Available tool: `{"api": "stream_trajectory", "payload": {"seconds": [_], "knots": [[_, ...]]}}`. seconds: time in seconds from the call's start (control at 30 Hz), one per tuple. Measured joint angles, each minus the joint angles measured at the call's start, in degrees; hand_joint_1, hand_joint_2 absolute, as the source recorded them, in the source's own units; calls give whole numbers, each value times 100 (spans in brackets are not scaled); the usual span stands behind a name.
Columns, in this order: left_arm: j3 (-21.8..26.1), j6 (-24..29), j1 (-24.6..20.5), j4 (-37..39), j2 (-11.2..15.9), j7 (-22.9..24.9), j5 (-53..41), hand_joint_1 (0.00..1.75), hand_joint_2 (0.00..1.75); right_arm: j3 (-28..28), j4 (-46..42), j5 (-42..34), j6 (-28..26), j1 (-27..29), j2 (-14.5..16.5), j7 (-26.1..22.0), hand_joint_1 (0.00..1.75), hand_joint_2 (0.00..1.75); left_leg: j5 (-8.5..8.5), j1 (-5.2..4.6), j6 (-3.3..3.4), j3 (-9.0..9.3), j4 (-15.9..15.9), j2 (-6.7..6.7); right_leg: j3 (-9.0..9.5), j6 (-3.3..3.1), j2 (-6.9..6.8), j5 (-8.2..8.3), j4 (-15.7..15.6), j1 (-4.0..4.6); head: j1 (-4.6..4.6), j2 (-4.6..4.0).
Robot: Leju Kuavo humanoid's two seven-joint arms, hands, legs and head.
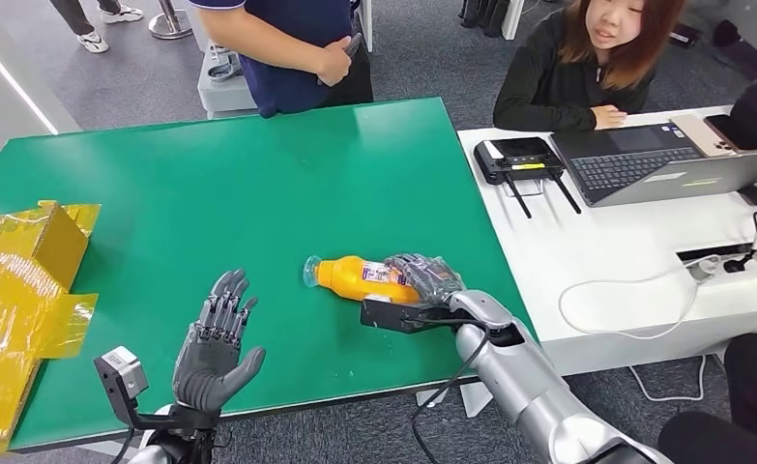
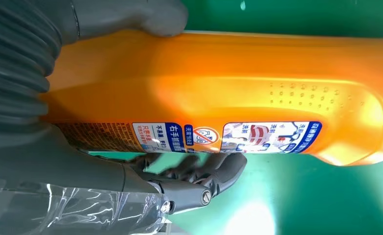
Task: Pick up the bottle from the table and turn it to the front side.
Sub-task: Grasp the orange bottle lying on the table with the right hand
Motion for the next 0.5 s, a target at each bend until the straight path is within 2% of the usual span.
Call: {"api": "stream_trajectory", "payload": {"seconds": [0.23,0.5], "knots": [[-2,-381,-381,381,14,265,583,0,175,92,488,-80,46,-436,-2,-54,168,175,8,0,3,0,1,1,0,7,1,12,0,0,0,0],[-3,-663,-534,690,15,288,814,0,175,162,687,-147,-68,-536,-2,-105,175,175,8,0,2,0,1,4,0,6,3,12,0,0,0,0]]}}
